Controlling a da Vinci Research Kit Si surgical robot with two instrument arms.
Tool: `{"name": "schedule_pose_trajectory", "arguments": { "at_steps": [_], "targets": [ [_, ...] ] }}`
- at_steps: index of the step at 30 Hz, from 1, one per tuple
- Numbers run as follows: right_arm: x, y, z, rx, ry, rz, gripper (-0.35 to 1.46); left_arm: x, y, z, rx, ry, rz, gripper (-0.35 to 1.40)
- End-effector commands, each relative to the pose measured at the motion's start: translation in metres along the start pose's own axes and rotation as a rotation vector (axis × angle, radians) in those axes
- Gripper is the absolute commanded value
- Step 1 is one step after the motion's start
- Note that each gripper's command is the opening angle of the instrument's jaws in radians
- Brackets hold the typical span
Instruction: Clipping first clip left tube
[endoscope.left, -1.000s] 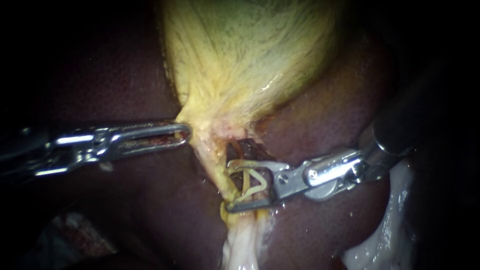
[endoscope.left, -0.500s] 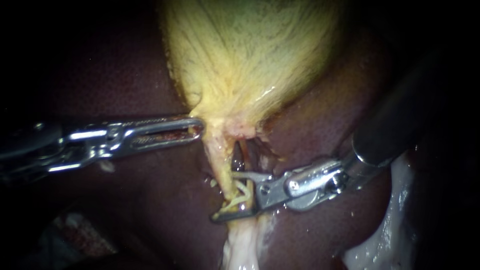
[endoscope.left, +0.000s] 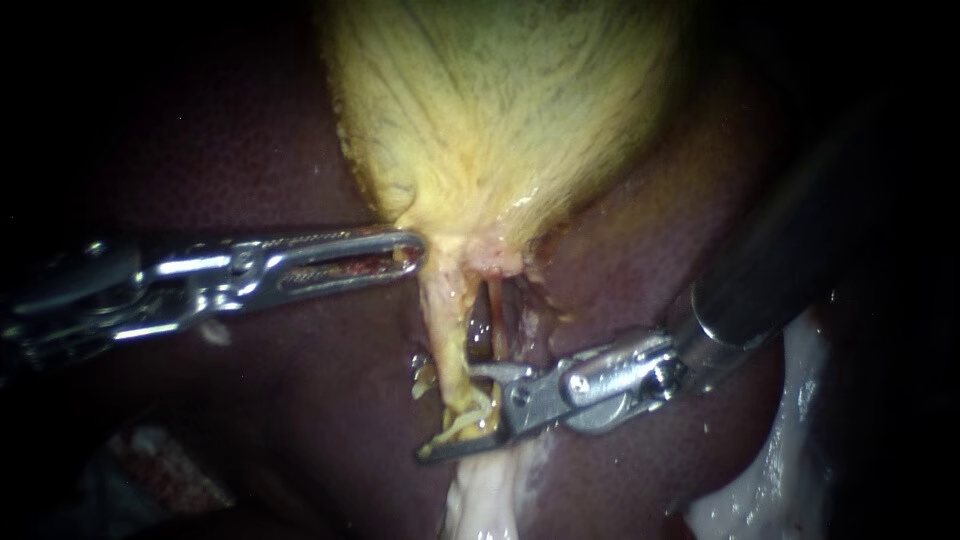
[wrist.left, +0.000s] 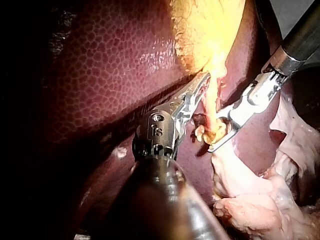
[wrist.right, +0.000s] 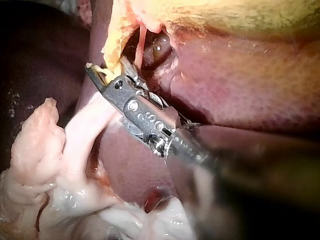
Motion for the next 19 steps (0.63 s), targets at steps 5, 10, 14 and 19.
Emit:
{"name": "schedule_pose_trajectory", "arguments": {
  "at_steps": [5,10,14,19],
  "targets": [
    [0.0007,0.0005,-0.0008,-0.017,-0.038,0.062,-0.35,0.0000,0.0000,-0.0001,0.001,0.000,0.000,-0.35],
    [0.0003,0.0003,-0.0005,-0.018,-0.039,0.069,-0.35,0.0000,0.0000,0.0000,0.001,0.000,0.000,-0.35],
    [0.0001,0.0003,-0.0005,-0.018,-0.042,0.075,-0.35,0.0000,0.0000,0.0000,0.001,0.000,0.000,-0.35],
    [-0.0001,0.0002,-0.0003,-0.018,-0.043,0.079,-0.35,0.0000,0.0001,0.0002,0.001,0.000,0.001,-0.35]
  ]
}}
